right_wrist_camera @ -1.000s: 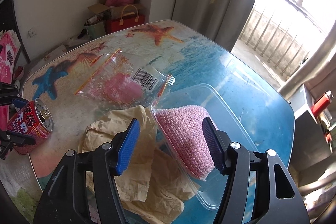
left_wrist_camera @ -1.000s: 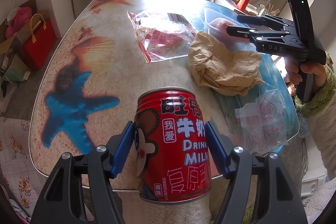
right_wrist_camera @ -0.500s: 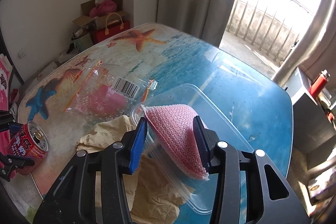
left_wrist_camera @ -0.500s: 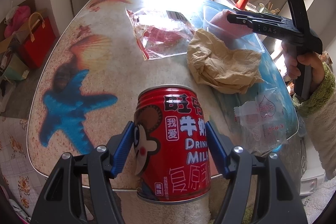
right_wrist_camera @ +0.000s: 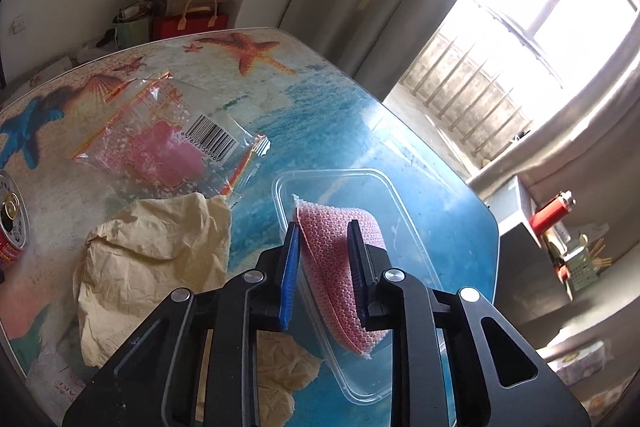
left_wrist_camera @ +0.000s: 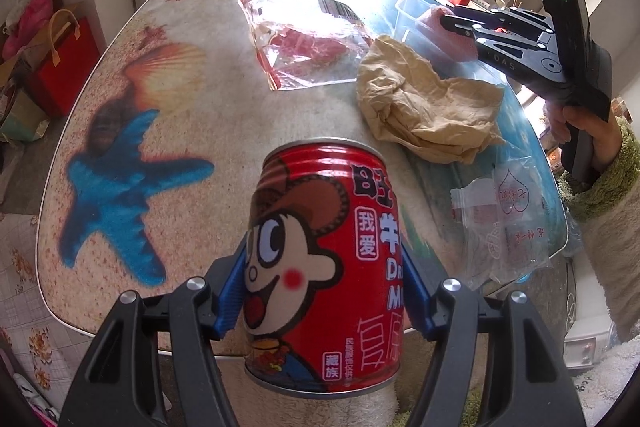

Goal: Collect trash
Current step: 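Lift the pink sponge out of its tray with the right tool, then carry the can and sponge over the blue wastebasket with both tools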

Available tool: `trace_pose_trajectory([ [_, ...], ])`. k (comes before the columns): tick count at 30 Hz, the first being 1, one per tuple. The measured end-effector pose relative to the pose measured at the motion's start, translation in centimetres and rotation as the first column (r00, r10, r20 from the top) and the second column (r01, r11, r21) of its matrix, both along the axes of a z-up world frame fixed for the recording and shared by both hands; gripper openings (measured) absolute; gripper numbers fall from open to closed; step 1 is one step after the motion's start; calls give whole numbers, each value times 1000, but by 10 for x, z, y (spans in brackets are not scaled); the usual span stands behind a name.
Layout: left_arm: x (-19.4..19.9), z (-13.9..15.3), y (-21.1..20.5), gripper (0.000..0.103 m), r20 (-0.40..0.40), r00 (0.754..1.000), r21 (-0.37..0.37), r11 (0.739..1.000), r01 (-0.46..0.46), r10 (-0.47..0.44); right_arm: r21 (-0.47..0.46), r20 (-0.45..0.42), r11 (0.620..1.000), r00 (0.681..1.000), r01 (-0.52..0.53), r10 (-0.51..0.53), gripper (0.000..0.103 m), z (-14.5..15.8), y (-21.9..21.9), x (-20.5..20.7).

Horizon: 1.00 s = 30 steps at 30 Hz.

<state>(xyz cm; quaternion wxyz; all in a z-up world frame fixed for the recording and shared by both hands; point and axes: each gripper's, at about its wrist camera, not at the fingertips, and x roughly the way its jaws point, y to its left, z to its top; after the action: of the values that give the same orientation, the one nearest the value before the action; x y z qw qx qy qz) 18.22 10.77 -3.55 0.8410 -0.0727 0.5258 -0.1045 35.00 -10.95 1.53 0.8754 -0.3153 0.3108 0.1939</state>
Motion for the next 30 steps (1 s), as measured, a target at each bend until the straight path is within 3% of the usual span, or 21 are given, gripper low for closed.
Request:
trace_pose_trajectory([
  [5,-1,-1,2,64,3,1000,-5,1000,-14,14,20,53,1000,999,-14,13,17,17,-5,-7],
  [15,-12,14,5,64,55,998,-2,999,-43,43,236,59,972,998,12,-27,16,69,-35,-21],
  [23,-31,53,9,64,157,986,-46,998,-41,48,338,142,941,987,21,-73,16,111,-58,-65],
  [30,-40,103,-21,64,272,961,-66,995,77,-56,406,213,908,955,106,-207,16,143,-107,-124],
])
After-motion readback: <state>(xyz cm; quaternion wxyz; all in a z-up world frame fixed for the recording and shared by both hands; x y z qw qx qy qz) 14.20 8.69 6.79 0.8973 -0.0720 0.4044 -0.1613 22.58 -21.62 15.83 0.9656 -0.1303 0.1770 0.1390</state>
